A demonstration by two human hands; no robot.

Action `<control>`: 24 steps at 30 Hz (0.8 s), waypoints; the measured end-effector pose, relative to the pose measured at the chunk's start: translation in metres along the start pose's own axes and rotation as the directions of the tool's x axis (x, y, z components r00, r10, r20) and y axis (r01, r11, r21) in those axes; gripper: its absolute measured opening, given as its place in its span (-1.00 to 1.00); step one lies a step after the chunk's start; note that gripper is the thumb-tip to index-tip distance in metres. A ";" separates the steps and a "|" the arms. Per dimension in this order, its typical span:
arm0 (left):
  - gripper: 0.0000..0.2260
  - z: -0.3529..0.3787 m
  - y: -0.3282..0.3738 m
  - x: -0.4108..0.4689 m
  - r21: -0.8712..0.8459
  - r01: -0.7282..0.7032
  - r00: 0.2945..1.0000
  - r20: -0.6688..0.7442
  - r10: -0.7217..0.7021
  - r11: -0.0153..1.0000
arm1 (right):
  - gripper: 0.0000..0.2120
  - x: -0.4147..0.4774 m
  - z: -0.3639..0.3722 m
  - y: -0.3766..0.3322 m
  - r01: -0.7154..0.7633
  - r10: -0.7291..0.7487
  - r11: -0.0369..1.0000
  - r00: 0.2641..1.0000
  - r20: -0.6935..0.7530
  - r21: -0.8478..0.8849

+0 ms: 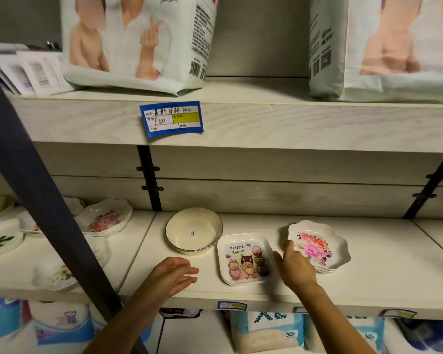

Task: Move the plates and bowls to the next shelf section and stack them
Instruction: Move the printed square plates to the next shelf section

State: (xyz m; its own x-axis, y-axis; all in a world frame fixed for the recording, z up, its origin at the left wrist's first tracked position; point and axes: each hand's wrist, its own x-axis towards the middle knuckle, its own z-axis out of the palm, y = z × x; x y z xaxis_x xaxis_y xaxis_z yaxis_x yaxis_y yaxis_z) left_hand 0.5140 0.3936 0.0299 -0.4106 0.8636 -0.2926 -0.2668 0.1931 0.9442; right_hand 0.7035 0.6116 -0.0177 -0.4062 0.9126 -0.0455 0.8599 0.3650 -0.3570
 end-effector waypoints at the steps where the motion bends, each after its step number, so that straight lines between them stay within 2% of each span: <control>1: -0.75 -0.001 0.002 -0.001 0.011 -0.020 1.000 -0.001 0.020 1.000 | -0.65 -0.006 -0.007 -0.001 0.035 -0.034 0.997 0.999 -0.026 0.073; 3: -0.67 -0.003 0.005 -0.003 0.012 -0.058 0.998 -0.032 0.058 0.998 | -0.71 -0.022 -0.022 -0.008 0.117 -0.107 0.942 0.993 -0.048 0.314; 6: -0.73 -0.008 0.011 -0.013 -0.051 -0.085 0.994 -0.067 0.082 0.995 | -0.88 -0.057 -0.040 -0.030 0.195 -0.188 0.727 0.979 -0.083 0.658; 8: -0.43 -0.014 0.008 -0.023 -0.047 -0.122 0.990 -0.074 0.119 0.991 | -0.88 -0.079 -0.045 -0.046 0.222 -0.222 0.624 0.970 -0.102 0.749; 9: -0.36 -0.016 0.007 -0.029 -0.010 -0.141 0.987 -0.079 0.140 0.990 | -0.87 -0.089 -0.046 -0.054 0.228 -0.242 0.586 0.965 -0.100 0.778; 12: -0.55 -0.025 0.013 -0.052 0.082 -0.187 0.977 -0.092 0.194 0.979 | -0.87 -0.113 -0.047 -0.077 0.241 -0.297 0.522 0.951 -0.090 0.818; 15: -0.42 -0.049 0.017 -0.063 0.082 -0.198 0.977 -0.064 0.204 0.977 | -0.86 -0.130 -0.043 -0.101 0.263 -0.347 0.504 0.934 -0.086 0.822; 16: -0.52 -0.057 0.018 -0.067 0.087 -0.185 0.980 -0.051 0.190 0.979 | -0.86 -0.135 -0.041 -0.110 0.268 -0.361 0.494 0.929 -0.085 0.827; 18: -0.91 -0.074 0.019 -0.071 0.117 -0.175 0.978 -0.091 0.186 0.978 | -0.86 -0.146 -0.035 -0.130 0.282 -0.383 0.484 0.919 -0.089 0.828; 20: -0.81 -0.098 0.022 -0.076 0.110 -0.145 0.979 -0.126 0.159 0.983 | -0.86 -0.157 -0.026 -0.153 0.298 -0.393 0.486 0.914 -0.099 0.821; 24: -0.84 -0.160 0.025 -0.093 0.119 -0.138 0.976 -0.154 0.156 0.983 | -0.88 -0.179 0.004 -0.209 0.302 -0.370 0.481 0.921 -0.122 0.823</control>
State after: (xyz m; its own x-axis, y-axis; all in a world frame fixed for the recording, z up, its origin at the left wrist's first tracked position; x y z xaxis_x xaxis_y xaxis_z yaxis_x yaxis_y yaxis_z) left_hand 0.4064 0.2434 0.0563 -0.5764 0.8010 -0.1618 -0.1020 0.1259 0.9868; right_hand 0.5957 0.3710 0.0617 -0.6544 0.7283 0.2035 0.0367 0.2993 -0.9534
